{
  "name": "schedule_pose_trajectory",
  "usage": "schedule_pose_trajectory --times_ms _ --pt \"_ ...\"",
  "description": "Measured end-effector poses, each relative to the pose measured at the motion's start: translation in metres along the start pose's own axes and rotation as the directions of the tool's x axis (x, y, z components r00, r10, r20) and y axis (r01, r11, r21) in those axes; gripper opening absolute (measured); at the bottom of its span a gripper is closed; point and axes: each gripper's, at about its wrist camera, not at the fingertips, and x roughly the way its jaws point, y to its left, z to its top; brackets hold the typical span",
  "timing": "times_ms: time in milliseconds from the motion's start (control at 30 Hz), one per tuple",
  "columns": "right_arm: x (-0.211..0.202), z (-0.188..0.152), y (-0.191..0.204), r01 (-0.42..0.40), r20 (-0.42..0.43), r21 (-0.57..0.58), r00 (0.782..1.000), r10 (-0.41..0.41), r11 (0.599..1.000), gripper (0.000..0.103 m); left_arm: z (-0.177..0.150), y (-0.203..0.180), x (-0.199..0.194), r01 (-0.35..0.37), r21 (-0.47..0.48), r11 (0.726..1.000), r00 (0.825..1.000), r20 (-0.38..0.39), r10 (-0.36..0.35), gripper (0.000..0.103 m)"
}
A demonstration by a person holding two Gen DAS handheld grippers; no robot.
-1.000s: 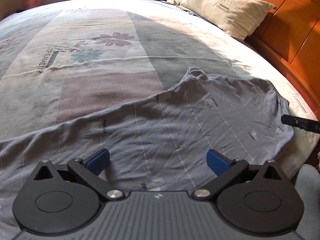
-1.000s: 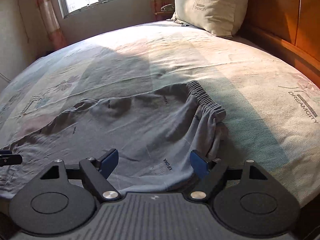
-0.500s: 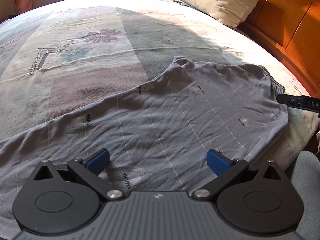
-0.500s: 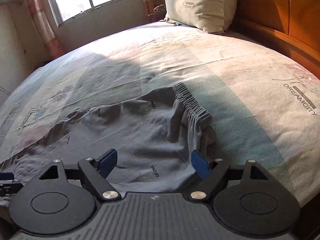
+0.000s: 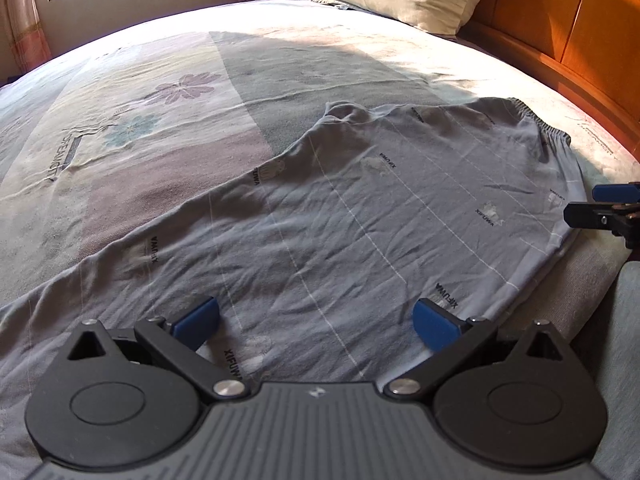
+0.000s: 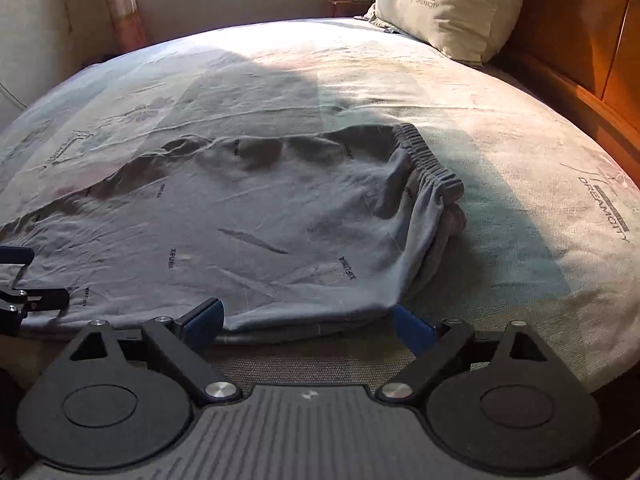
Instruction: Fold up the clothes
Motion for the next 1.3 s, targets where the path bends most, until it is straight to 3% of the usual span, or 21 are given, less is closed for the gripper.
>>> schedule_pose_trajectory --times_ms 100,200,333,433,567,733,800,933,1100,1167,1300 --pt "0.006 0.019 0.021 -0.099 0.050 -0.056 0.994 0.102 0.993 0.096 0.000 0.002 -0.004 0.005 -0.011 1.000 1.000 0.005 -0.005 0.102" --pt "0.035 0.024 0.044 -0.040 0.002 -0.134 0.999 0.040 0.990 0.096 -0.002 0.005 -0.003 -0.027 -0.021 0.999 1.000 -0.002 0.027 0.102" --pt "0.046 0.004 0.039 -0.017 -0.059 -0.082 0.998 0.013 0.997 0.100 -0.010 0.004 -0.004 -0.042 0.008 0.999 0.999 0.005 0.042 0.102" --pt "0.038 -0.009 0.030 -0.041 -0.039 -0.086 0.999 0.038 0.995 0.103 -0.005 0.003 -0.005 -0.038 -0.004 0.999 0.999 0.004 0.038 0.102" --pt "0.039 -0.013 0.030 -0.033 -0.012 -0.074 0.999 0.032 0.997 0.103 0.015 0.002 -0.012 0.040 -0.027 0.999 0.998 0.057 -0.038 0.102" --pt "0.040 -0.013 0.032 -0.013 -0.003 -0.055 1.000 0.013 0.998 0.103 0.003 0.012 0.001 0.037 -0.044 0.998 0.999 -0.022 -0.038 0.102" --pt "0.039 -0.015 0.031 -0.014 0.004 -0.052 1.000 0.015 0.999 0.103 -0.003 0.020 -0.007 0.058 -0.030 0.998 0.998 -0.009 -0.058 0.102" --pt "0.039 -0.014 0.034 0.003 0.003 -0.044 1.000 -0.003 0.999 0.103 0.005 0.066 -0.046 0.021 -0.024 0.999 0.999 0.030 -0.020 0.102" --pt "0.037 -0.006 0.041 0.049 -0.056 -0.024 0.997 -0.050 0.999 0.103 0.015 0.124 -0.095 -0.027 -0.019 0.999 0.996 0.080 0.028 0.102" --pt "0.035 -0.005 0.045 0.067 -0.075 -0.013 0.995 -0.068 0.998 0.103 0.010 0.160 -0.107 -0.078 -0.038 0.996 0.993 0.084 0.081 0.102" --pt "0.024 -0.006 0.056 0.088 -0.063 0.016 0.994 -0.087 0.996 0.103 -0.025 0.239 -0.121 -0.127 -0.189 0.974 0.987 0.071 0.142 0.102"
